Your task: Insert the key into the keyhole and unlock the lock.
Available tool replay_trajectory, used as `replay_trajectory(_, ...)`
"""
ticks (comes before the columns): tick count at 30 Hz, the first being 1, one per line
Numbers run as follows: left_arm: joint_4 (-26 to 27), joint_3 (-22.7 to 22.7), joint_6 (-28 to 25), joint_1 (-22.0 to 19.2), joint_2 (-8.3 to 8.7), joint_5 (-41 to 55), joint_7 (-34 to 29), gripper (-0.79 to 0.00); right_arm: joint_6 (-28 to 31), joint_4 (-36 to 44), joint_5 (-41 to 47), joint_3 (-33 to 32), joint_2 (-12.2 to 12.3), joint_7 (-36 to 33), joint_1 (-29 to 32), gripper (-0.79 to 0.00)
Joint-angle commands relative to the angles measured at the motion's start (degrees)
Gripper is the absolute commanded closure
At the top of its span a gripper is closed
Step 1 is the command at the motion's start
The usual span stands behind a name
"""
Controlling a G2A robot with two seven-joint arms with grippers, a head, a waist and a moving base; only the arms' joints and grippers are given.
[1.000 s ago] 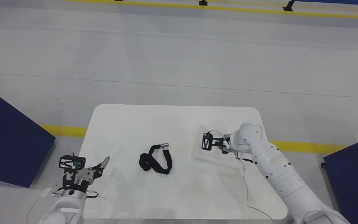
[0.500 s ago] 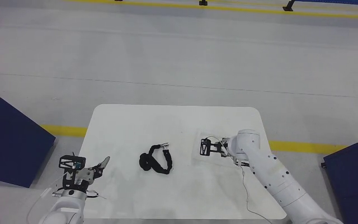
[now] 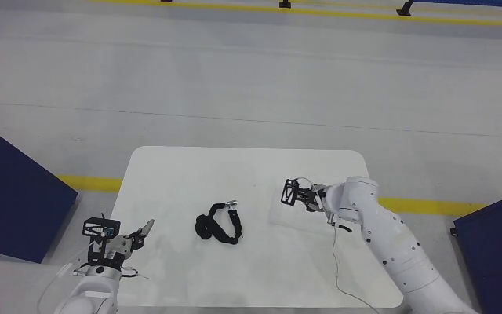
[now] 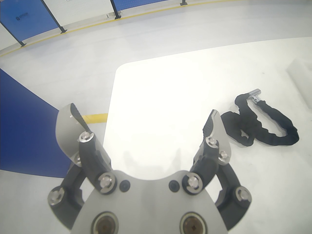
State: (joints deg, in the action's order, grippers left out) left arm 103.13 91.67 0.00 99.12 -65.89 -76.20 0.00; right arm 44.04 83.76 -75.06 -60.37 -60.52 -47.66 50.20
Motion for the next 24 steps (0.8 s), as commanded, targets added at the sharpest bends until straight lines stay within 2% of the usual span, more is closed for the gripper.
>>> replay_trajectory(1, 0.00, 0.00, 0.00, 0.00, 0.00, 0.00, 0.00, -0.785, -0.49, 1.61, 6.05, -4.34, 0.71, -1.21, 1.91, 0.000)
replay_trajectory(6, 0.00, 0.00, 0.00, 0.00, 0.00, 0.00, 0.00, -0.785, -2.38, 3.14, 21.79, -14.04, 2.43, -5.09, 7.88, 0.000)
replay_trajectory(12, 0.00, 0.00, 0.00, 0.00, 0.00, 0.00, 0.00, -0.785, -3.28, -0.27, 41.45, -22.89, 4.10, -9.33, 14.54, 0.000)
replay_trajectory(18, 0.00, 0.00, 0.00, 0.00, 0.00, 0.00, 0.00, -0.785, -0.95, -5.46, 57.86, -27.44, 5.32, -12.74, 19.12, 0.000)
replay_trajectory(24, 0.00, 0.00, 0.00, 0.00, 0.00, 0.00, 0.00, -0.785, 0.09, -8.47, 74.46, -27.84, 6.82, -12.50, 23.39, 0.000)
